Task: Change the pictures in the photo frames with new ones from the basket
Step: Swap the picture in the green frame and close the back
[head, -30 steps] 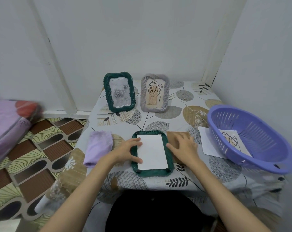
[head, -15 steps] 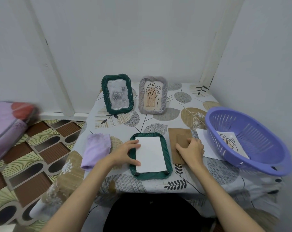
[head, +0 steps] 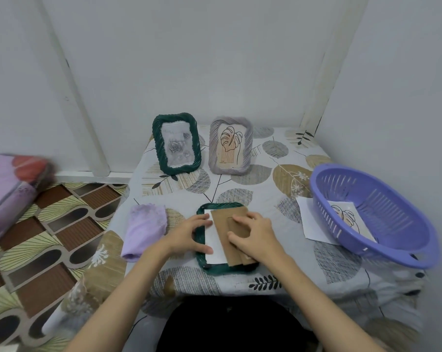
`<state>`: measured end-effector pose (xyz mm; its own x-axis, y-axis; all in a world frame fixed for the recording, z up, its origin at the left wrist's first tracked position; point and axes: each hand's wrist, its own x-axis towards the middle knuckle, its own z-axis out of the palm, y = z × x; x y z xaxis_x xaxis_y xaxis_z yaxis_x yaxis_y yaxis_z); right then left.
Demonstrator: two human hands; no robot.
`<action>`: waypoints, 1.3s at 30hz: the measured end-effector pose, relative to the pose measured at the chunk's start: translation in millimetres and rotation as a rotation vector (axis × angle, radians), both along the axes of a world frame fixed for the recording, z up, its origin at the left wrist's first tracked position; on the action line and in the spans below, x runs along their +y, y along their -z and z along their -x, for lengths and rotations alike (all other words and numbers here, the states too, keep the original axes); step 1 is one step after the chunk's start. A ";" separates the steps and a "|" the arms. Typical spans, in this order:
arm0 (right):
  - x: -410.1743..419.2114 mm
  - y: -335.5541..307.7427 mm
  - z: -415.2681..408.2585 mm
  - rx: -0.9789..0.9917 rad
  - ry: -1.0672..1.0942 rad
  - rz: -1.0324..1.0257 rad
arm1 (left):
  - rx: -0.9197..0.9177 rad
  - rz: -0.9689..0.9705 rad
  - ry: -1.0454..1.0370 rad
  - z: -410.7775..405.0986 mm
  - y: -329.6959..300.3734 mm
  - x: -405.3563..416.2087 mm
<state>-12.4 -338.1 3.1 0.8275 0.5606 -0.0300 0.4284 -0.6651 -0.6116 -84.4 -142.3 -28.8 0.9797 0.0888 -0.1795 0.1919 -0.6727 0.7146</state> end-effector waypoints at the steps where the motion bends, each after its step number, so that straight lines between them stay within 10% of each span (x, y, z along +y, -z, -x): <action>1: 4.1 1.3 3.1 0.007 0.000 0.007 | -0.002 0.030 -0.016 0.1 1.1 0.4; 39: 30.2 11.7 7.8 -0.061 0.031 0.207 | -0.031 0.102 -0.044 5.0 -3.7 -2.7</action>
